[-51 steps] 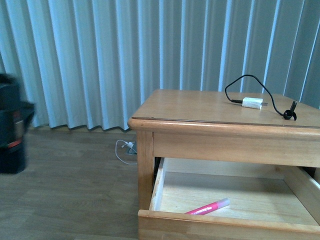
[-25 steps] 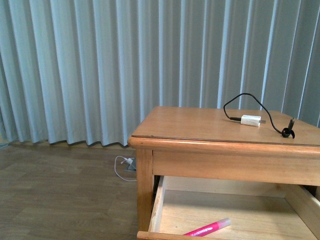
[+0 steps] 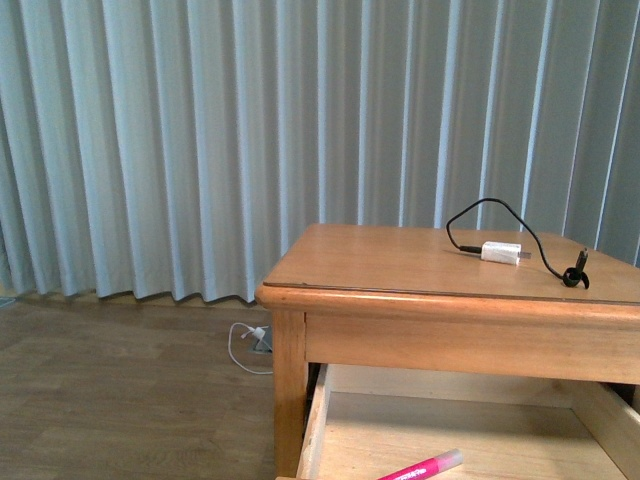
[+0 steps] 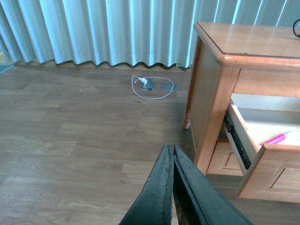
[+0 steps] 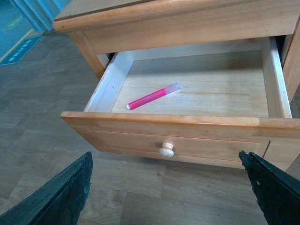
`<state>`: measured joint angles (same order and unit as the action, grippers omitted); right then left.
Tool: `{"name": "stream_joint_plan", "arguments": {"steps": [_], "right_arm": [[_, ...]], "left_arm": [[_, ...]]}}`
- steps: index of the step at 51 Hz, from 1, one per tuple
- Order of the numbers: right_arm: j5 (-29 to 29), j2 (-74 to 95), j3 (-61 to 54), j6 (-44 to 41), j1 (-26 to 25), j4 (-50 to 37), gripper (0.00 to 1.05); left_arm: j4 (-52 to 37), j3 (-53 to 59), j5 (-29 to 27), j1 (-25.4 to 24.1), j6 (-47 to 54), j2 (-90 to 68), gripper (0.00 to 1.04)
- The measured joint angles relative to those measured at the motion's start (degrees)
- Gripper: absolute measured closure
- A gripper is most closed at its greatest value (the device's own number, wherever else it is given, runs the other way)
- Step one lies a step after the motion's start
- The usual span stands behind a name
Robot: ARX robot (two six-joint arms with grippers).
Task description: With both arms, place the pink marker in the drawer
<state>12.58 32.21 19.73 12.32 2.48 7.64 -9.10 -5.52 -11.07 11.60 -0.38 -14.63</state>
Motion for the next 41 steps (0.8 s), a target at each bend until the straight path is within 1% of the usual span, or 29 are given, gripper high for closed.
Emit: {"name": "stream_joint_plan", "arguments": {"steps": [9, 11, 13, 15, 41], "right_arm": [[0.0, 0.0, 0.0, 0.0, 0.0, 0.0, 0.08], [0.0, 0.0, 0.0, 0.02, 0.0, 0.0, 0.08], [0.02, 0.0, 0.0, 0.0, 0.0, 0.0, 0.08], [0.0, 0.0, 0.0, 0.02, 0.0, 0.0, 0.08], [0.02, 0.0, -0.04, 0.02, -0.07, 0.0, 0.08]], "left_arm": [[1.18, 1.42, 3.5, -3.72, 0.0, 2.67, 1.01], [2.89, 1.51, 7.91, -6.34, 0.04, 4.33, 1.01], [7.43, 1.77, 10.45, -9.4, 0.11, 7.82, 1.01], [9.09, 2.32, 10.29, -10.93, 0.09, 10.58, 1.01], [9.27, 4.17, 10.95, -11.43, 0.15, 14.4, 1.01]]}}
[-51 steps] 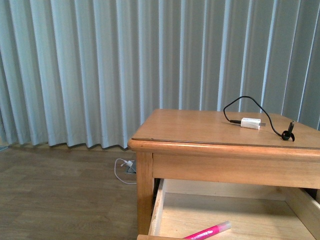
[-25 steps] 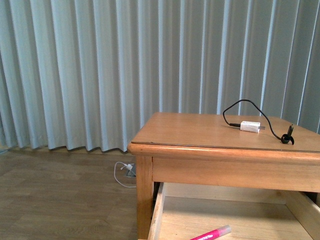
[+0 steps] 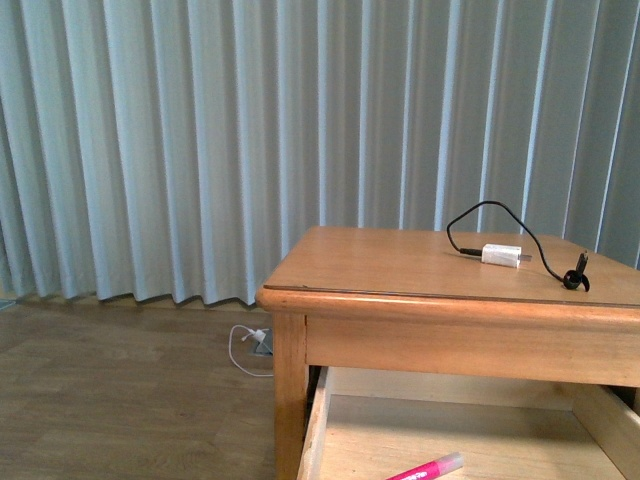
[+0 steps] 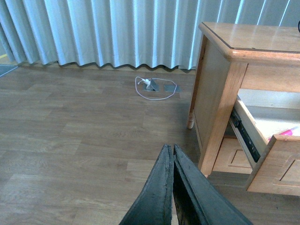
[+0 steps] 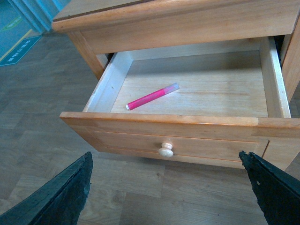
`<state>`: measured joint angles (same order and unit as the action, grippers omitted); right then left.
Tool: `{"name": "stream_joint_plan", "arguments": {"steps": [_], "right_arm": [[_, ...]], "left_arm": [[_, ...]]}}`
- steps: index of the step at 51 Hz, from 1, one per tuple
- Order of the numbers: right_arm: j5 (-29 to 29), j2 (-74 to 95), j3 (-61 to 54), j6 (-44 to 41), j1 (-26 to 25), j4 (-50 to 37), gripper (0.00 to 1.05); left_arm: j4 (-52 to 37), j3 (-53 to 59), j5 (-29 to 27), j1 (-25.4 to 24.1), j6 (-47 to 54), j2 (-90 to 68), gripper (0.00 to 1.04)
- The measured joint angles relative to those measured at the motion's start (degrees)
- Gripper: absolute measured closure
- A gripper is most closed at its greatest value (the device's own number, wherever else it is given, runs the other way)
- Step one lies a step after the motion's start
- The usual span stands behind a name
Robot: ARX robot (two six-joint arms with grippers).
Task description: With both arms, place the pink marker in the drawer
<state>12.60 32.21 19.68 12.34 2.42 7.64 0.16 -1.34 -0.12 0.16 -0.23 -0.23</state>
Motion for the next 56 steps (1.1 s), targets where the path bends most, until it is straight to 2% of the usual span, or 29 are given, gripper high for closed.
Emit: {"name": "stream_joint_plan", "arguments": {"steps": [4, 8, 15, 18, 21, 25, 27, 31, 38, 46, 56], "right_arm": [[0.0, 0.0, 0.0, 0.0, 0.0, 0.0, 0.08], [0.0, 0.0, 0.0, 0.0, 0.0, 0.0, 0.08], [-0.5, -0.07, -0.11, -0.33, 0.07, -0.22, 0.08], [-7.8, -0.85, -2.64, -5.44, 1.79, -6.91, 0.08], [-10.8, -0.72, -3.04, -10.14, 2.62, -8.68, 0.08], [-10.97, 0.7, -2.78, -13.22, 3.13, -7.58, 0.08], [-9.79, 3.56, -2.14, -14.91, 3.5, -6.43, 0.08], [-7.89, 8.7, -0.85, -15.56, 3.65, -5.73, 0.08], [-4.66, 24.22, 3.21, -15.69, 3.61, -9.03, 0.08], [-3.43, 38.25, 6.21, -15.39, 2.99, -13.94, 0.08], [-2.86, 48.72, 9.4, -14.38, 2.1, -18.23, 0.08]], "left_arm": [[0.0, 0.0, -0.02, 0.0, -0.07, 0.0, 1.0], [0.0, 0.0, -0.02, 0.0, -0.02, 0.0, 0.88], [0.0, 0.0, -0.02, 0.0, -0.02, 0.0, 0.63], [0.0, 0.0, -0.02, 0.0, -0.02, 0.0, 0.52], [0.0, 0.0, -0.02, 0.0, -0.02, 0.0, 0.41], [0.0, 0.0, -0.02, 0.0, -0.02, 0.0, 0.29], [0.0, 0.0, -0.04, 0.0, -0.02, 0.0, 0.18], [0.0, 0.0, -0.04, 0.0, 0.0, 0.0, 0.05], [0.0, 0.0, -0.02, 0.0, 0.0, 0.0, 0.06], [0.0, 0.0, -0.02, 0.0, 0.0, 0.0, 0.06], [0.0, 0.0, -0.02, 0.0, 0.0, 0.0, 0.06]]}}
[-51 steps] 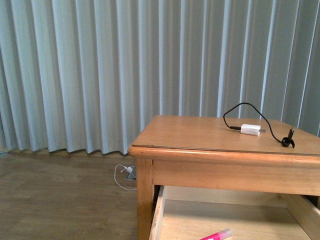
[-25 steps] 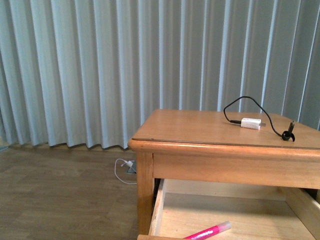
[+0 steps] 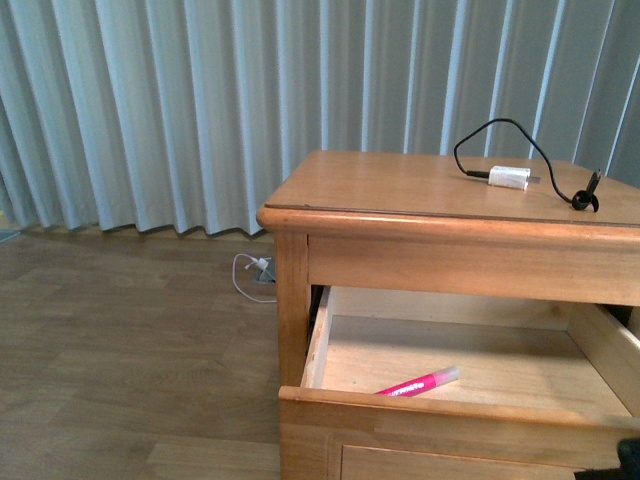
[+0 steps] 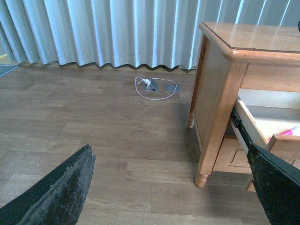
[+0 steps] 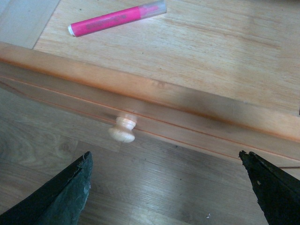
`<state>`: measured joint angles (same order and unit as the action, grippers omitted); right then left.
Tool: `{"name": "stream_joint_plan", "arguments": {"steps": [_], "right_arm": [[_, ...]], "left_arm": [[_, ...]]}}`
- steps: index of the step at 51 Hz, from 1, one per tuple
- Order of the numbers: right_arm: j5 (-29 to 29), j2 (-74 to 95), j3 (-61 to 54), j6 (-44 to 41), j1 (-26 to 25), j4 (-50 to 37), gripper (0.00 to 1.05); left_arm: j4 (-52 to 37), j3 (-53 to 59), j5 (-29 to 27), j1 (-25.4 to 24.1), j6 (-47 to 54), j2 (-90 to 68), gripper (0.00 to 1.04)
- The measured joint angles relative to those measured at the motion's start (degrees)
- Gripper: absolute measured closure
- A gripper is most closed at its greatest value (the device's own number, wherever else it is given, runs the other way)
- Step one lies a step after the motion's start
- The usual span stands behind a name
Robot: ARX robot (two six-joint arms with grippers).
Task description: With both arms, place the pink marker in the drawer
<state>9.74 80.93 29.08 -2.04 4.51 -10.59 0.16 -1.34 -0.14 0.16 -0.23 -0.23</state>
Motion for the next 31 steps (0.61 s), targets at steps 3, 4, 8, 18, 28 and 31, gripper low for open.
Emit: {"name": "stream_joint_plan", "arguments": {"steps": [3, 4, 8, 18, 28, 31], "right_arm": [[-0.35, 3.45, 1.07, 0.04, 0.0, -2.27, 0.08], [-0.35, 3.72, 1.14, 0.09, 0.0, -2.47, 0.08], [-0.76, 7.34, 2.1, 0.55, 0.09, -4.94, 0.08], [-3.3, 15.69, 6.38, 1.97, 0.85, -12.07, 0.08], [-8.02, 26.1, 15.32, 3.67, 2.08, -18.82, 0.08], [-9.01, 27.89, 17.03, 3.91, 2.4, -19.93, 0.08]], "left_arm": [[0.0, 0.0, 0.0, 0.0, 0.0, 0.0, 0.06], [0.0, 0.0, 0.0, 0.0, 0.0, 0.0, 0.06], [0.0, 0.0, 0.0, 0.0, 0.0, 0.0, 0.06], [0.0, 0.0, 0.0, 0.0, 0.0, 0.0, 0.06], [0.0, 0.0, 0.0, 0.0, 0.0, 0.0, 0.06], [0.0, 0.0, 0.0, 0.0, 0.0, 0.0, 0.06]]}}
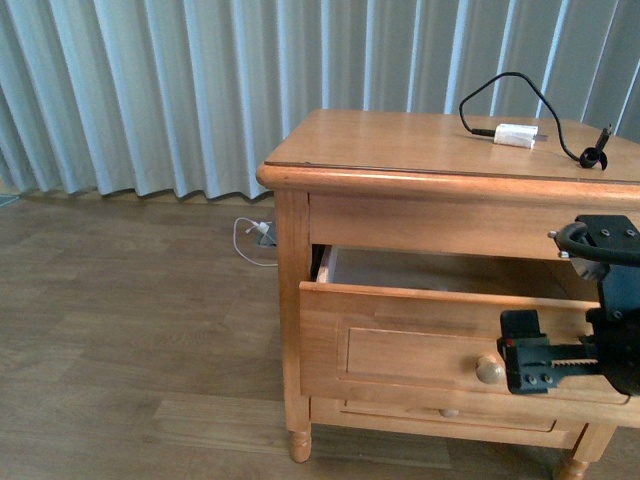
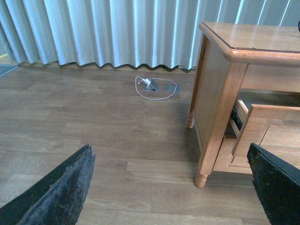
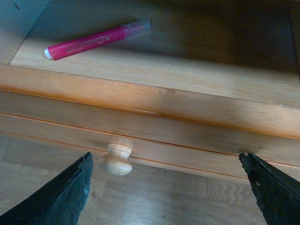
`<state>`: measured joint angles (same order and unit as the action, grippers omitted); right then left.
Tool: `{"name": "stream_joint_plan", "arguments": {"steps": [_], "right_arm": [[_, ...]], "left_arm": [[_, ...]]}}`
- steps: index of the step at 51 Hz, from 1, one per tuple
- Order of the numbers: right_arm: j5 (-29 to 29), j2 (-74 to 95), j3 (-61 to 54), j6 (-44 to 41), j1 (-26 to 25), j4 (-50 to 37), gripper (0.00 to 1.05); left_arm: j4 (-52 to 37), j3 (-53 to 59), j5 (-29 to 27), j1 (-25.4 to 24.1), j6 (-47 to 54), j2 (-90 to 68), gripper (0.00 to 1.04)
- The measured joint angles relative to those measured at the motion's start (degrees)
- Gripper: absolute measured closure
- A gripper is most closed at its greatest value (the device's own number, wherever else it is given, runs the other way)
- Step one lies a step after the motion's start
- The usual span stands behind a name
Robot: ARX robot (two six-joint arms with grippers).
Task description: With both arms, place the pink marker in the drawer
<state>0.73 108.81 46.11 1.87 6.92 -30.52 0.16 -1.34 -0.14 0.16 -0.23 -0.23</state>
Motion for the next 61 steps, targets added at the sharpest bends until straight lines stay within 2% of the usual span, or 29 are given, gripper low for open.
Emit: {"name": "stream_joint_plan", "arguments": {"steps": [19, 34, 49, 61], "right_arm": [[-7.17, 12.24, 13.07, 2.51, 1.33, -7.23, 0.08], [-10.1, 16.83, 17.62, 4.83, 1.25, -9.99, 0.08], [-8.68, 16.76, 17.09, 5.46, 0.68, -10.69, 0.08], [-5.7, 9.35, 10.93, 4.37, -0.42, -9.84, 0.08]], "left_arm": [[0.0, 0.0, 0.0, 0.0, 0.0, 0.0, 0.06], [0.0, 0.0, 0.0, 0.0, 0.0, 0.02, 0.06], [0.0, 0.0, 0.0, 0.0, 0.0, 0.02, 0.06], [0.0, 0.0, -0.02, 0.0, 0.0, 0.02, 0.06]]}}
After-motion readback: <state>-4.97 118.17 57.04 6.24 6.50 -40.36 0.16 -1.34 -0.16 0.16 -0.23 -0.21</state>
